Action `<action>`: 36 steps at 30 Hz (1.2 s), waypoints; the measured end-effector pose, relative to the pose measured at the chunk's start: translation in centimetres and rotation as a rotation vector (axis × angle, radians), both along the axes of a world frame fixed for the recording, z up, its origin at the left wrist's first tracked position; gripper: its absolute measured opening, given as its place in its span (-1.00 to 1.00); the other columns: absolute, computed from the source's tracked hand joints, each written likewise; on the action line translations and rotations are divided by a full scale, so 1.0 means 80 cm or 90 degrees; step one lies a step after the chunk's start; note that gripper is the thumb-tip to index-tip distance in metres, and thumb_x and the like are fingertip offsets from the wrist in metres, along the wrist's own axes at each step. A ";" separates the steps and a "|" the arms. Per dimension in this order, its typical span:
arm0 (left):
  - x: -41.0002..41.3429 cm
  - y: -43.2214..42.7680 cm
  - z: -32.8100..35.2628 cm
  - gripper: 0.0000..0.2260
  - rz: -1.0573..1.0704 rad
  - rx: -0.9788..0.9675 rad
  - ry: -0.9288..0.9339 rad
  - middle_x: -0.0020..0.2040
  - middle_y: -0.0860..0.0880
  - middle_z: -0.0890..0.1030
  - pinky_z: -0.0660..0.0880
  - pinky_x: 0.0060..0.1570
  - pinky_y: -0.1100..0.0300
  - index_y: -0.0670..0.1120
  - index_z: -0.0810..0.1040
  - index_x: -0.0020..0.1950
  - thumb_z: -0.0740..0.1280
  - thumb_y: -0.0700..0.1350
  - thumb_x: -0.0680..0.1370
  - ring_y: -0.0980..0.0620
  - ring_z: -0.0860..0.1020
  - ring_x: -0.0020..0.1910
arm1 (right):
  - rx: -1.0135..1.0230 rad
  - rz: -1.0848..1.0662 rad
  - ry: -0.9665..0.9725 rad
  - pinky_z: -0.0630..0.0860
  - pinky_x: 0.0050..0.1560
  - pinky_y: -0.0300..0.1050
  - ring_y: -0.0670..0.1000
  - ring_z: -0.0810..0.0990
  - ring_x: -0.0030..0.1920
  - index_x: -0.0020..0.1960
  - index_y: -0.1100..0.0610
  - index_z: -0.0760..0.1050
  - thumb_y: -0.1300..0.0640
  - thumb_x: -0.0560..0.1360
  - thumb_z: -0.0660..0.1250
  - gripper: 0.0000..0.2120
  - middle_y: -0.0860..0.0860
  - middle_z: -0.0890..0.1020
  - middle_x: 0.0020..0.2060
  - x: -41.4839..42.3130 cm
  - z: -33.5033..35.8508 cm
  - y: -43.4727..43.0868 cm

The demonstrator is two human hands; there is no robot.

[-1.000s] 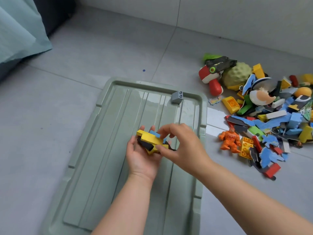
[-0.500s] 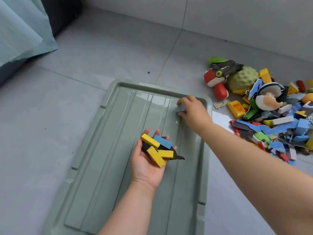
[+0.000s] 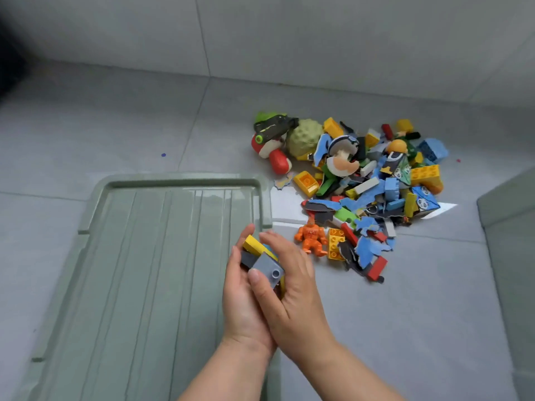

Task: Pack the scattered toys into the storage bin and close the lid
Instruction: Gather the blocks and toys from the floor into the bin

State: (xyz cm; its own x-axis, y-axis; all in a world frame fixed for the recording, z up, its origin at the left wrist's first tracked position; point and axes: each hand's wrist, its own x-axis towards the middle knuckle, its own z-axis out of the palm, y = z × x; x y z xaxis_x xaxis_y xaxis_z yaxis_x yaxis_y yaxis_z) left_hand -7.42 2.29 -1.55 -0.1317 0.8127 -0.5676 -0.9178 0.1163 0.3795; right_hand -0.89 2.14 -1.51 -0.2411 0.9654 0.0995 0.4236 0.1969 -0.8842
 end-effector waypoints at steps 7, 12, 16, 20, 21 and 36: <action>0.135 0.074 0.143 -0.57 -0.185 0.127 -0.016 -0.20 -0.03 0.64 0.60 -0.16 0.26 -0.06 0.68 -0.18 0.13 0.16 0.57 0.08 0.66 -0.20 | 0.046 -0.193 0.142 0.31 0.31 -0.16 -0.17 0.39 0.26 0.09 -0.20 0.48 -0.19 0.34 0.15 -0.65 -0.28 0.52 0.10 0.120 0.131 0.059; 0.314 0.122 0.244 -0.58 -0.337 0.228 0.012 0.09 -0.07 0.53 0.44 0.23 0.12 -0.04 0.46 0.22 0.23 0.21 0.50 -0.03 0.54 0.17 | 0.064 -0.309 0.194 0.50 0.16 0.12 0.08 0.57 0.12 -0.07 -0.20 0.50 -0.18 0.30 0.25 -0.78 0.03 0.65 -0.04 0.294 0.265 0.092; 0.476 0.080 0.278 -0.64 -0.442 0.238 0.022 -0.04 -0.13 0.62 0.58 -0.16 0.17 -0.14 0.45 0.29 0.16 0.05 0.61 -0.02 0.64 -0.11 | 0.022 -0.427 0.295 0.58 -0.02 -0.14 0.03 0.66 -0.07 0.01 -0.01 0.50 0.02 0.49 0.30 -0.88 0.10 0.67 -0.07 0.452 0.304 0.036; 0.580 0.030 0.223 -0.65 -0.571 0.051 0.087 0.22 -0.17 0.57 0.54 0.07 -0.01 -0.12 0.46 0.29 0.14 0.04 0.62 -0.11 0.59 0.09 | -0.218 -0.562 0.420 0.52 0.16 0.06 0.14 0.63 0.05 0.11 0.15 0.53 -0.08 0.56 0.16 -0.65 0.16 0.65 0.02 0.572 0.246 -0.025; 0.593 0.020 0.208 -0.65 -0.600 0.015 0.124 0.23 -0.18 0.56 0.49 0.16 -0.08 -0.12 0.47 0.29 0.14 0.05 0.62 -0.14 0.57 0.13 | -0.294 -0.582 0.458 0.48 0.21 0.15 0.21 0.59 0.12 0.14 0.22 0.54 -0.12 0.58 0.11 -0.55 0.21 0.63 0.07 0.592 0.233 -0.036; 0.555 0.038 0.198 -0.56 -0.849 -0.011 0.247 0.28 -0.14 0.46 0.15 0.40 -0.15 -0.05 0.54 0.19 0.06 0.20 0.58 -0.21 0.26 0.42 | -0.475 -0.582 0.460 0.12 0.42 0.11 0.14 0.31 0.38 0.19 0.15 0.52 -0.02 0.63 0.00 -0.59 0.10 0.51 0.23 0.649 0.200 -0.076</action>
State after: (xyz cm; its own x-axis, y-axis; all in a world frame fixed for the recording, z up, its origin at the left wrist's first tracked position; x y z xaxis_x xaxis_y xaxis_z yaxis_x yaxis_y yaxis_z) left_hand 36.96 5.36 14.31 0.5797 0.4410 -0.6851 0.0521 0.8191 0.5713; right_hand 51.06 -3.92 14.46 0.3838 0.6304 -0.6748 -0.4479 -0.5119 -0.7330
